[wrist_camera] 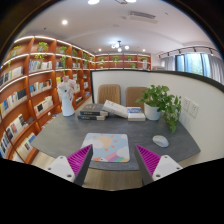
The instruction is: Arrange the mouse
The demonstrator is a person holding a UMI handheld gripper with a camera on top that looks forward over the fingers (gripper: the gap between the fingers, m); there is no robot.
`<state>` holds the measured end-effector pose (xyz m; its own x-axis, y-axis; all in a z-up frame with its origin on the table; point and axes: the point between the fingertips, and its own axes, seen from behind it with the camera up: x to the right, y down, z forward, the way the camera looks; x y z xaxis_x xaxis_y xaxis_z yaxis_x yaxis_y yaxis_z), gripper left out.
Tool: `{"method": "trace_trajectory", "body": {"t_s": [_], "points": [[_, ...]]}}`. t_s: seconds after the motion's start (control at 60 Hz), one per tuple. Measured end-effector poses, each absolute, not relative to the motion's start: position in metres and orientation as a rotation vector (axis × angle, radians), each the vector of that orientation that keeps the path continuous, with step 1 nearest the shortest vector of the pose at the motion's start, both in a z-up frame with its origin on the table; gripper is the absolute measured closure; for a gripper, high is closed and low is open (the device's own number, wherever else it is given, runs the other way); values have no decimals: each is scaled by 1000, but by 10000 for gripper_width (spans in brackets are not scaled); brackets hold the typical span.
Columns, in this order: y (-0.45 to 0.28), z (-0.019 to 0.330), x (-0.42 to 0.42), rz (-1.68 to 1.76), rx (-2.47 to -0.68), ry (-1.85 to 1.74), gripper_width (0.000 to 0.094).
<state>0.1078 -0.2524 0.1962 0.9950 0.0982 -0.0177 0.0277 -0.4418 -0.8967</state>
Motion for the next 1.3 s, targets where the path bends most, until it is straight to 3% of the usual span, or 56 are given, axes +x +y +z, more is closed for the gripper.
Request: {"method": "trace_trajectory", "body": {"t_s": [0.133, 0.367, 0.567, 1.05, 1.3], "points": [[-248, 163, 92, 88, -2079, -91, 95], [-251, 78, 205, 3, -2180, -51, 97], [-221, 32, 284, -50, -2239, -2, 97], [-56, 1, 361, -24, -2260, -18, 126], [-2, -6, 370, 18, -2284, 3, 207]]}}
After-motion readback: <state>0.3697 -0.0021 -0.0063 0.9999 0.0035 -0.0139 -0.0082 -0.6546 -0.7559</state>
